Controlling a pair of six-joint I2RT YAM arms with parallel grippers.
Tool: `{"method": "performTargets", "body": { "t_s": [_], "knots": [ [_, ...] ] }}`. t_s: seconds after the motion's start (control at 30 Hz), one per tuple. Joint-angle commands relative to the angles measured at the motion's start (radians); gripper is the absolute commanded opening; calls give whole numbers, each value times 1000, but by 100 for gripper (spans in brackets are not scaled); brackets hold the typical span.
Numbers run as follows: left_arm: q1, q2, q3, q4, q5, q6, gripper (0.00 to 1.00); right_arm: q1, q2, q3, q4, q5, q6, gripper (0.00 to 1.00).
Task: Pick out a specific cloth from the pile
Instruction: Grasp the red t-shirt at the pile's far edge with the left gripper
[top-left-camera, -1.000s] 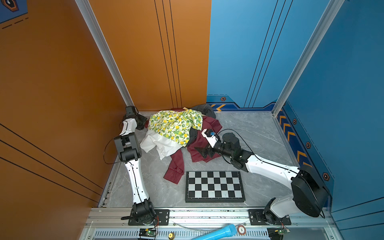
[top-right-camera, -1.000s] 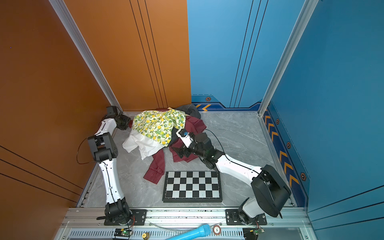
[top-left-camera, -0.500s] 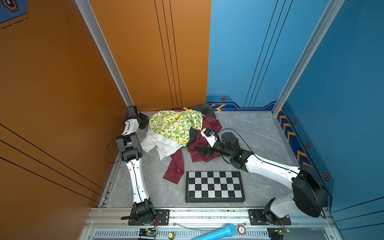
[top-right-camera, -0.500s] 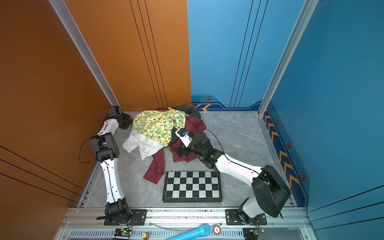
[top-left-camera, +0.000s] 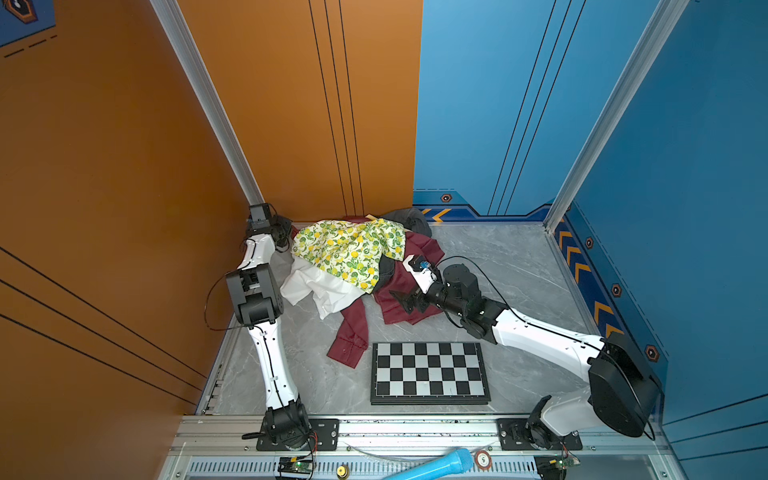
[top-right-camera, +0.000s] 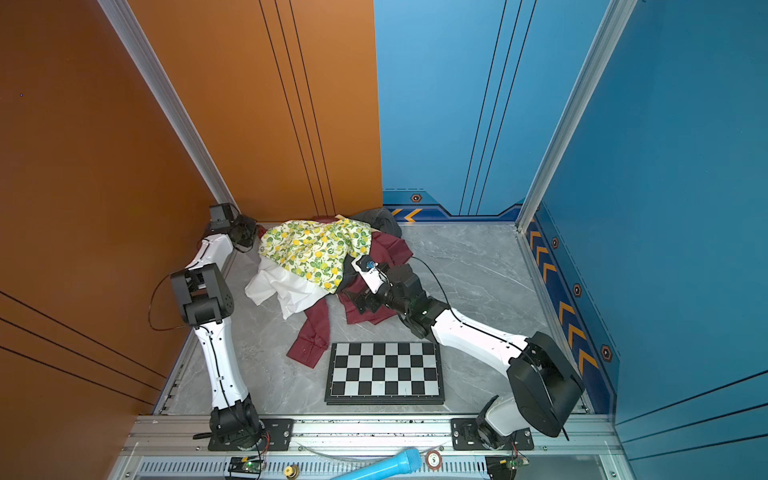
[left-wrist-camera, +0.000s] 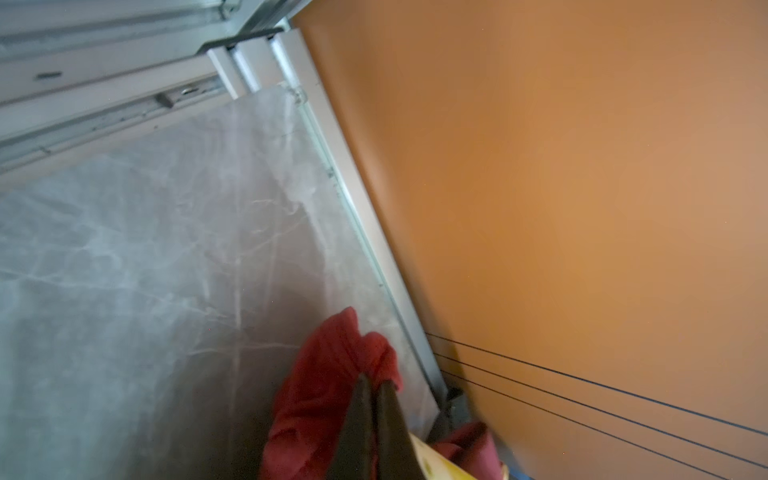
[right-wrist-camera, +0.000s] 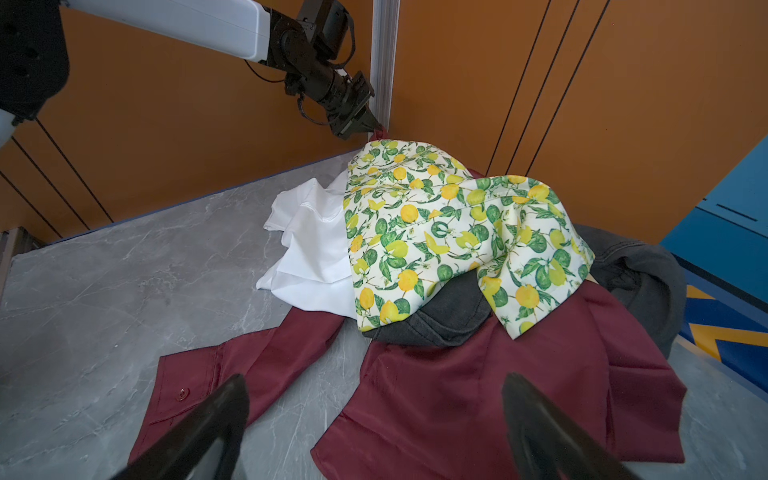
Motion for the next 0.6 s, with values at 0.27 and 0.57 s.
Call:
{"method": "performTargets", "body": {
  "t_s": [0.27, 0.57],
  "knots": [
    [-30, -186, 30, 180, 12, -123, 0, 8, -43, 10, -8, 44, 2, 95],
    [-52, -221, -89, 386, 1, -276, 0, 9, -32, 11, -12, 40, 15, 96]
  ]
}}
